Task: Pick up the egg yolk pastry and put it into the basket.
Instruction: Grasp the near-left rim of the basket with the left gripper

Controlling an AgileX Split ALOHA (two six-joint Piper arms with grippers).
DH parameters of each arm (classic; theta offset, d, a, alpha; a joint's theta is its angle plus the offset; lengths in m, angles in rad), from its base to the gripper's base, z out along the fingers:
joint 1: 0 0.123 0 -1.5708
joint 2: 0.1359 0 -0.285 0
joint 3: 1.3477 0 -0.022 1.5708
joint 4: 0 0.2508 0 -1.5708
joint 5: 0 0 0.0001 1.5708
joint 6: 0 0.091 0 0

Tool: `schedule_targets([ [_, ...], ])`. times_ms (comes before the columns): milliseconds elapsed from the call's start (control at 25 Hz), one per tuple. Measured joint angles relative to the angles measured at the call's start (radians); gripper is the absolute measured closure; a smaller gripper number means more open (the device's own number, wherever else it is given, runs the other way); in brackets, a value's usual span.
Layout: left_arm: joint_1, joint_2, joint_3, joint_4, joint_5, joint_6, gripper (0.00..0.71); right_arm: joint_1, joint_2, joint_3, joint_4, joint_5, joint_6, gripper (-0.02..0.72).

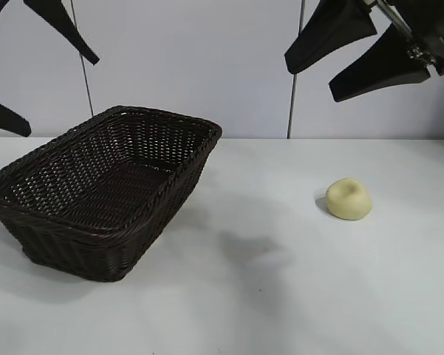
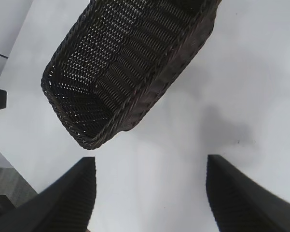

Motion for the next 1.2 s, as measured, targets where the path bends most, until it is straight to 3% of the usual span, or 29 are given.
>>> schedule_targets([
  [280, 0.000, 0.021, 0.000, 0.146, 0.007, -0.156, 0.117, 0.000, 0.000, 0.000, 0.000, 0.000, 0.000, 0.227],
  [560, 0.000, 0.063, 0.008, 0.151, -0.007, -0.178, 0.117, 0.000, 0.000, 0.000, 0.000, 0.000, 0.000, 0.227],
  [920, -0.001, 0.068, 0.146, 0.151, -0.101, -0.264, 0.117, 0.000, 0.000, 0.000, 0.000, 0.000, 0.000, 0.227],
  [1200, -0.082, 0.068, 0.155, 0.209, -0.214, -0.387, 0.117, 0.000, 0.000, 0.000, 0.000, 0.000, 0.000, 0.227],
])
